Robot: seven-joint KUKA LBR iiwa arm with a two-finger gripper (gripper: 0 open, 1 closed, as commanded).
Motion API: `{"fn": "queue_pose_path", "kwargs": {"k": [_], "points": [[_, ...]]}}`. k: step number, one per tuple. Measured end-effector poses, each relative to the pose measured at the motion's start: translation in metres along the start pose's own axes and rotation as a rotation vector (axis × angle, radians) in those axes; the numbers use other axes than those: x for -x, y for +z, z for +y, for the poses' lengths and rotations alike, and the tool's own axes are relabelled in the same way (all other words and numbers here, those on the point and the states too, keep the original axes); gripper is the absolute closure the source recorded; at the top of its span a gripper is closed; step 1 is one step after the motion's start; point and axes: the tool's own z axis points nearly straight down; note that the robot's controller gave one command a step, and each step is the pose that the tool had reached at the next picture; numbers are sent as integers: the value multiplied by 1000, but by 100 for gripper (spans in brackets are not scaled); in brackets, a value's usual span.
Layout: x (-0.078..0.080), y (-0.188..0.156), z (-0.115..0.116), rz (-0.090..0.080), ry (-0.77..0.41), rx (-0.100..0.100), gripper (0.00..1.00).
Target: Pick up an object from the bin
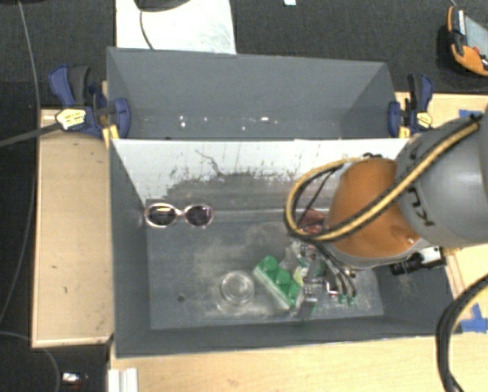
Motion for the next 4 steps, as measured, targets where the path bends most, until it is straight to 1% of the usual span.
{"fn": "queue_pose_path", "kwargs": {"k": [1,2,3,4], "points": [[63,2,-25,0,-54,0,100],[63,2,-25,0,-53,1,100],[58,-101,-32,2,-74,0,100],[59,-130,-32,-5,-74,1,100]]}}
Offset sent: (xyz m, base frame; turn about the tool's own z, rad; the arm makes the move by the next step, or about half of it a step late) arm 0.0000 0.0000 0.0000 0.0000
